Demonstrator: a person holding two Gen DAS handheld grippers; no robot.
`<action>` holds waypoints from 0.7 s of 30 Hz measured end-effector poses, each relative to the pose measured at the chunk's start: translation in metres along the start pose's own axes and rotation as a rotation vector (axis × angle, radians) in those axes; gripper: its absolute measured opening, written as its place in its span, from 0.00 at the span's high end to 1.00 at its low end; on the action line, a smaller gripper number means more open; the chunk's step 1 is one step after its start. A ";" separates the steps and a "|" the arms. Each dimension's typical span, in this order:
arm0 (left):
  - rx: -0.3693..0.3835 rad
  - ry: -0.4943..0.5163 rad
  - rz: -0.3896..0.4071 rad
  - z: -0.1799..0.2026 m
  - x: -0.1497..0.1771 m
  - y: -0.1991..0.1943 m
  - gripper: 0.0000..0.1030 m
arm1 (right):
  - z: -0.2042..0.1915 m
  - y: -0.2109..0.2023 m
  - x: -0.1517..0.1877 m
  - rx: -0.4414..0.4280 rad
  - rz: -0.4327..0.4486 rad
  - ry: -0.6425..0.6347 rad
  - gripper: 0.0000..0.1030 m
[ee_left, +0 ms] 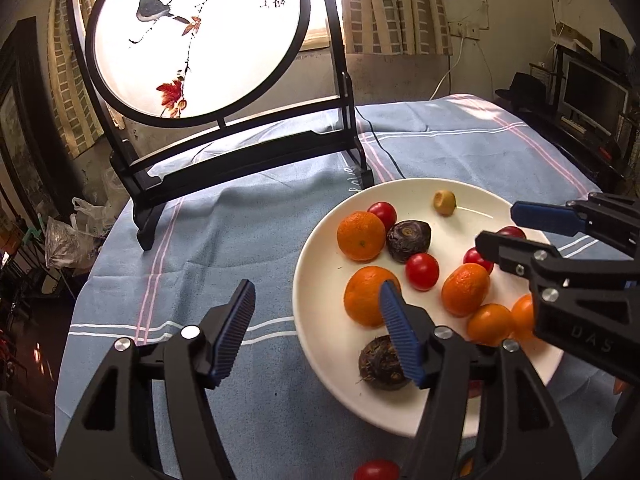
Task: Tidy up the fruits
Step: 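Place both held fruits on the white plate and open both tools, then withdraw both open tools toward the remaining fruits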
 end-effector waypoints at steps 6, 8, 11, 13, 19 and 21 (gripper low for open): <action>0.003 0.033 0.023 -0.013 0.036 -0.044 0.32 | -0.026 -0.047 0.051 -0.094 -0.004 -0.113 0.49; 0.031 0.033 0.005 -0.015 0.055 -0.055 0.31 | -0.036 -0.056 0.070 -0.122 -0.031 -0.140 0.48; 0.066 0.068 -0.025 -0.007 0.085 -0.067 0.31 | -0.052 -0.058 0.099 -0.143 -0.086 -0.192 0.48; 0.085 0.115 -0.041 0.004 0.103 -0.071 0.31 | -0.062 -0.054 0.113 -0.148 -0.118 -0.218 0.48; 0.103 0.194 -0.096 0.024 0.123 -0.057 0.31 | -0.072 -0.040 0.131 -0.136 -0.172 -0.226 0.48; 0.102 0.180 -0.120 0.023 0.124 -0.048 0.31 | -0.072 -0.037 0.134 -0.130 -0.187 -0.226 0.49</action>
Point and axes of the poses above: each gripper's, at about its wrist camera, not at the fingertips, and y roughly the way its jaws point, z to its right, x to its underside, the point moved 1 cm from there along y, roughly the way its jaws point, and after that the axes turned 3 degrees about x, right-handed, at the moved point
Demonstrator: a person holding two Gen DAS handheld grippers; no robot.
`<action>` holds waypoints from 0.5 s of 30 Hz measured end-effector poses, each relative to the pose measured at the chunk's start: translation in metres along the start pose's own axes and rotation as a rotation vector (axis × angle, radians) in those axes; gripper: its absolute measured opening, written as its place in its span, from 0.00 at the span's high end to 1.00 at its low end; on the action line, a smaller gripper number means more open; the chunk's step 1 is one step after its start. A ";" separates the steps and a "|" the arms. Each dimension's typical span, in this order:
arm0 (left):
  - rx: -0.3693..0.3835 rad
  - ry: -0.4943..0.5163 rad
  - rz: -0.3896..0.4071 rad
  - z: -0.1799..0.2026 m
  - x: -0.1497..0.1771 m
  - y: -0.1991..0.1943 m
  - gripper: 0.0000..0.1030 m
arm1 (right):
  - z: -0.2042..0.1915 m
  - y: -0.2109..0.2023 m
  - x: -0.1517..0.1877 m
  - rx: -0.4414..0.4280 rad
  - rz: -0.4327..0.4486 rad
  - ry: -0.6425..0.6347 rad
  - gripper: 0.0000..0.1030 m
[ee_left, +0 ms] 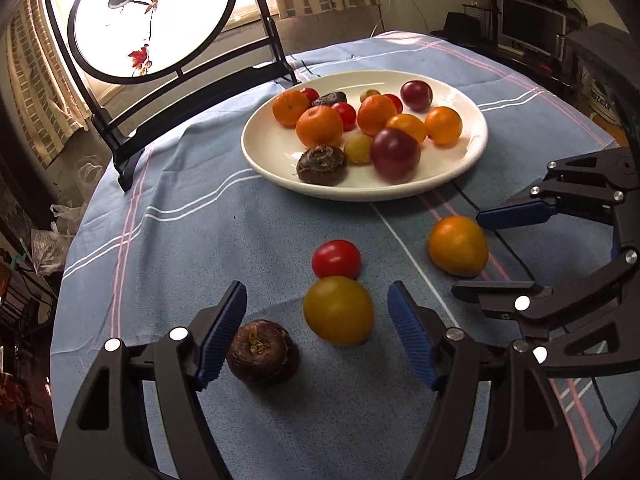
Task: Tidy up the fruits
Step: 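Withdraw both open tools toward the remaining fruits, then grasp a yellow-orange fruit with the right tool while the left tool grasps a yellow fruit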
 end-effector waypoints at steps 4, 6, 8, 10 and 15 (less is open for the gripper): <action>0.044 -0.010 -0.042 0.001 0.001 0.013 0.57 | 0.001 0.005 0.003 -0.006 -0.009 -0.008 0.67; 0.047 -0.011 -0.044 0.003 0.001 0.014 0.63 | 0.002 0.003 0.004 -0.008 0.003 0.001 0.68; 0.037 -0.010 -0.034 0.005 0.001 0.009 0.63 | 0.003 -0.001 0.004 -0.008 0.014 0.011 0.69; 0.049 -0.018 -0.013 0.005 0.000 -0.002 0.63 | 0.005 -0.012 0.004 -0.005 0.040 0.018 0.71; 0.040 -0.034 0.103 0.005 -0.019 -0.047 0.63 | 0.016 -0.057 -0.007 -0.010 0.162 0.058 0.88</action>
Point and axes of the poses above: each gripper's, at about its wrist camera, not at the fingertips, and y roughly the way its jaws point, z to its right, x to its underside, the point moved 1 cm from there along y, roughly the way its jaws point, and after that the axes turned 3 degrees about x, right-handed, at the moved point
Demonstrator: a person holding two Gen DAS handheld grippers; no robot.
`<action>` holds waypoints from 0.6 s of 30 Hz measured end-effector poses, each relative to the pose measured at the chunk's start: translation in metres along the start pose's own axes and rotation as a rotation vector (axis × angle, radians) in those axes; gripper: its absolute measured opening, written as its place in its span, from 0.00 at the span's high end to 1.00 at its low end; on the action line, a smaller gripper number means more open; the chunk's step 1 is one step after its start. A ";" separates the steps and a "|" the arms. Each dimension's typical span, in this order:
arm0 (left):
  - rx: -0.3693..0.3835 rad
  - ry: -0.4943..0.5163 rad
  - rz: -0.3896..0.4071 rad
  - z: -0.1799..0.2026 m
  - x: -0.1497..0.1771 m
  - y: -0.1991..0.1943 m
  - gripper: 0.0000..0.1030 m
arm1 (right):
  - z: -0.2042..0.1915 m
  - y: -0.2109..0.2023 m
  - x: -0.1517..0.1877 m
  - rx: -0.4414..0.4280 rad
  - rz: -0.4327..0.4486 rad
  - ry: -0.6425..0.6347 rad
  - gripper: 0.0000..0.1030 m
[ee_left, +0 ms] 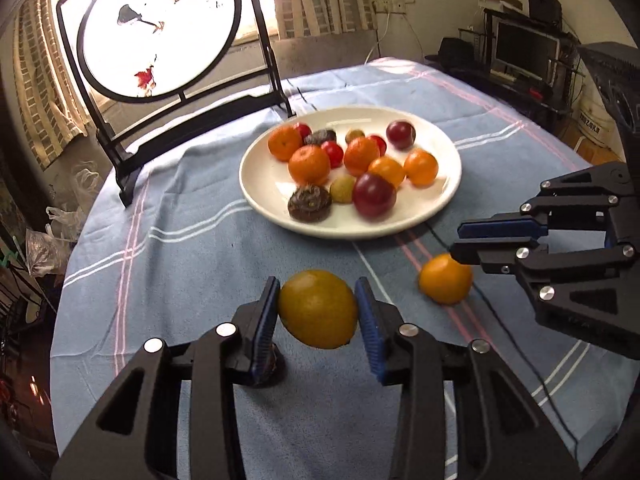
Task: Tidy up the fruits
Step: 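Grasp a yellow-orange fruit with the right tool while the left tool grasps a yellow fruit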
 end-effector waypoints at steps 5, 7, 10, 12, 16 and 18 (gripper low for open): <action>-0.012 -0.042 0.096 -0.004 -0.027 -0.030 0.63 | 0.002 -0.022 -0.010 0.008 0.034 -0.015 0.79; -0.005 -0.067 0.099 -0.009 -0.027 -0.033 0.63 | 0.003 -0.018 -0.003 0.032 0.020 -0.013 0.29; -0.008 -0.083 0.085 -0.011 -0.019 -0.030 0.63 | -0.002 0.007 0.012 0.040 -0.053 -0.034 0.30; -0.002 -0.092 0.066 -0.012 -0.015 -0.025 0.63 | -0.004 0.025 0.018 0.067 -0.083 -0.056 0.30; 0.002 -0.097 0.050 -0.014 -0.009 -0.020 0.63 | 0.006 0.056 0.020 0.066 -0.141 -0.026 0.64; -0.001 -0.091 0.051 -0.014 -0.008 -0.021 0.63 | 0.006 0.054 0.018 0.096 -0.134 -0.043 0.64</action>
Point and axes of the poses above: each gripper's, at about its wrist camera, not at the fingertips, and y roughly the way its jaws point, z to its right, x to its underside, the point moved 1 cm from there along y, roughly the way its jaws point, and after that the axes turned 3 degrees about x, right-handed, at the moved point
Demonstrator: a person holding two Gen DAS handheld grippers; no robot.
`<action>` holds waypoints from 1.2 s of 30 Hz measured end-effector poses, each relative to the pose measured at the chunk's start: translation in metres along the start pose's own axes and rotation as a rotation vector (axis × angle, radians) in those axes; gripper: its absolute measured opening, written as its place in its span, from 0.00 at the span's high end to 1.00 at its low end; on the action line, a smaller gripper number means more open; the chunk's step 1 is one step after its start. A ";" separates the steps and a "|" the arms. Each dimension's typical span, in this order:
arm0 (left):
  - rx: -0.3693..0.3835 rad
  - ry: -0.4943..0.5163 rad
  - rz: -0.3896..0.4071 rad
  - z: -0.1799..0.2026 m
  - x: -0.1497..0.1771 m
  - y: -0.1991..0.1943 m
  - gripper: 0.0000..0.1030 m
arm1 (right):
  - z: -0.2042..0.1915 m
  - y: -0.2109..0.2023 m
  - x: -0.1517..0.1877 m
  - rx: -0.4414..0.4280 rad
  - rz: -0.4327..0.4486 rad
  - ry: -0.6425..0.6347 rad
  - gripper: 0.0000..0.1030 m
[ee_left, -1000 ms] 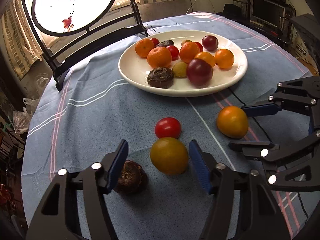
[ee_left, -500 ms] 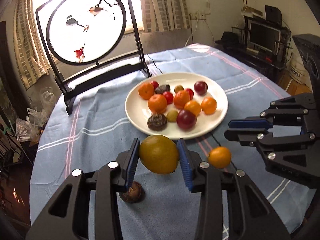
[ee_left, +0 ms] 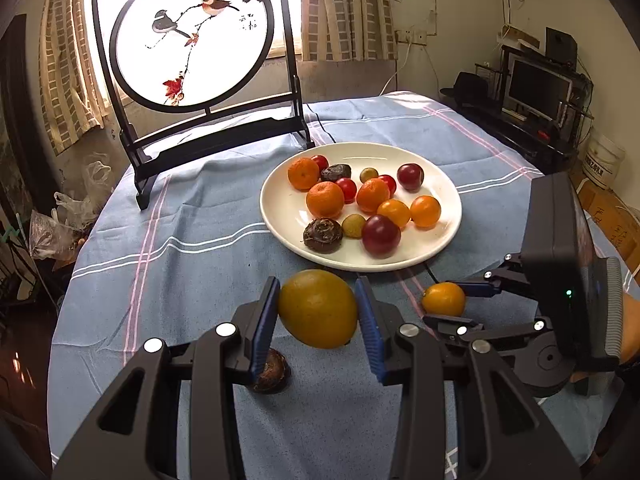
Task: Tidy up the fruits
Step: 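Grasp a yellow-orange fruit with the right tool while the left tool grasps a yellow fruit, then lower both held fruits onto the white plate and open both tools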
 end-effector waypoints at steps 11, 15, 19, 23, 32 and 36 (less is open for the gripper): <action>-0.033 -0.020 0.095 0.013 -0.048 0.001 0.63 | 0.032 -0.089 -0.046 -0.020 0.252 0.079 0.65; -0.078 -0.047 0.118 0.014 -0.074 0.013 0.63 | 0.047 -0.095 -0.070 -0.004 0.304 0.123 0.64; -0.131 -0.055 0.113 0.011 -0.088 0.030 0.63 | 0.057 -0.087 -0.085 0.018 0.318 0.158 0.64; -0.155 -0.057 0.089 0.008 -0.091 0.046 0.63 | 0.059 -0.073 -0.093 0.043 0.305 0.166 0.64; -0.156 -0.068 0.026 -0.006 -0.090 0.077 0.63 | 0.069 -0.042 -0.099 0.050 0.244 0.190 0.64; -0.134 -0.081 -0.028 -0.013 -0.093 0.099 0.63 | 0.079 -0.023 -0.105 0.063 0.205 0.219 0.64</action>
Point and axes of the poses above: each gripper's, at about its wrist camera, not at the fingertips, and y roughly the way its jaws point, z to its right, x to its underside, the point moved 1 cm from there along y, roughly the way its jaws point, and after that the axes turned 3 degrees about x, right-handed, at the moved point
